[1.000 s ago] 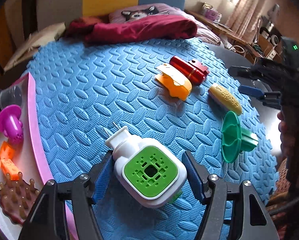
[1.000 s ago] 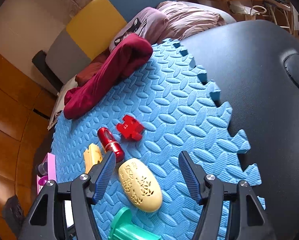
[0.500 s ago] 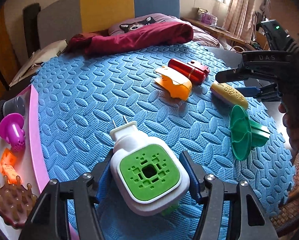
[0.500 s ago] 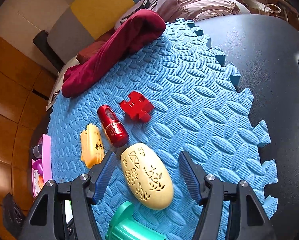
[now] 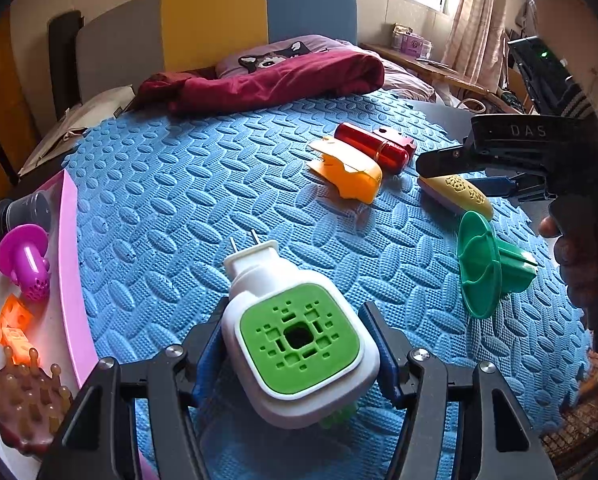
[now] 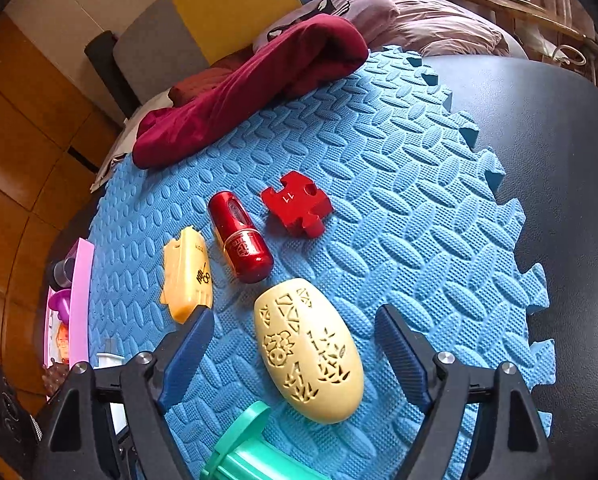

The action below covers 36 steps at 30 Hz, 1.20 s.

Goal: Organize rigid objects
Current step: 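Lift the plug device with the left tool while the right tool grasps the yellow patterned egg, then lower the plug device into the tray and open the left tool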

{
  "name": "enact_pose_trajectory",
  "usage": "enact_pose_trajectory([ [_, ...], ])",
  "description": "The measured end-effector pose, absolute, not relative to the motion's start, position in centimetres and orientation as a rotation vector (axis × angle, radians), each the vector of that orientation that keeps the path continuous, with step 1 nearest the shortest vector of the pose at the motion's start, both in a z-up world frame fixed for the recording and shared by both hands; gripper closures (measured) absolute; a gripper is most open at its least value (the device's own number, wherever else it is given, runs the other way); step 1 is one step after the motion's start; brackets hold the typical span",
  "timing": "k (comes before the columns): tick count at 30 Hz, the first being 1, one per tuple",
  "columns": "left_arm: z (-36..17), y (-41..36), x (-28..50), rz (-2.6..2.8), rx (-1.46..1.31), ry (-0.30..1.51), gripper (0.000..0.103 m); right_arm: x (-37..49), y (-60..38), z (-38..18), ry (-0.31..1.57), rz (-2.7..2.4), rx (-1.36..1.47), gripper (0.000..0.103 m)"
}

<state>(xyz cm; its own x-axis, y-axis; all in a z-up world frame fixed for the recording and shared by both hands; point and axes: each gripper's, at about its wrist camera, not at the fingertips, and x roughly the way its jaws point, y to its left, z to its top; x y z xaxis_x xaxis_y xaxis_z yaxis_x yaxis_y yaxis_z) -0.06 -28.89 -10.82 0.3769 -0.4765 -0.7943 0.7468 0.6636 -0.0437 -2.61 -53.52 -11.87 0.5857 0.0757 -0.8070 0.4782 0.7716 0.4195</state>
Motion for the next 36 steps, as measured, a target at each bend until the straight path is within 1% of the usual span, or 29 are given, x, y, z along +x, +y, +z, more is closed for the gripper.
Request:
enact_pose_trajectory([
  [3,-10.8,-28.8,-0.1,-0.807,0.348,0.881,0.04,-2.7,-53.3,-11.9,0.925,-0.253,0.647,0.019],
  [10,-10.7,-28.5,-0.1,-0.819,0.341,0.885,0.04,-2.2,-51.3,-11.9,0.974,-0.279,0.466,0.02],
  [12,-10.7,-28.5,-0.2,-0.82,0.341,0.883,0.04,-2.3,-51.1,-11.8,0.984,-0.298,0.44,0.026],
  [13,-10.7,-28.5,-0.1,-0.821,0.341,0.884,0.04,-2.6,-51.3,-11.7,0.988,-0.323,0.438,0.036],
  [14,-10.7,-28.4,-0.1,-0.822,0.338,0.886,0.04,-2.9,-51.5,-11.6,0.986,-0.331,0.455,0.048],
  [15,-10.6,-28.4,0.0,-0.823,0.334,0.888,0.04,-3.2,-51.8,-11.5,0.98,-0.329,0.481,0.054],
  [16,-10.6,-28.4,0.0,-0.822,0.331,0.889,0.04,-3.4,-52.0,-11.5,0.98,-0.326,0.49,0.058],
  [22,-10.7,-28.5,-0.3,-0.811,0.33,0.882,0.04,-2.1,-49.8,-11.7,1.028,-0.341,0.294,0.058],
  [27,-10.7,-28.7,-0.6,-0.808,0.344,0.866,0.041,-2.1,-50.4,-11.9,1.025,-0.333,0.322,0.057],
  [31,-10.5,-28.7,-0.3,-0.807,0.329,0.878,0.042,-2.1,-50.0,-11.7,1.017,-0.337,0.303,0.058],
  [34,-9.8,-28.3,-0.2,-0.813,0.299,0.892,0.042,-2.1,-49.8,-11.7,1.011,-0.336,0.286,0.059],
  [36,-8.4,-27.6,-0.5,-0.831,0.273,0.864,0.042,-2.1,-49.7,-11.7,1.008,-0.334,0.278,0.059],
])
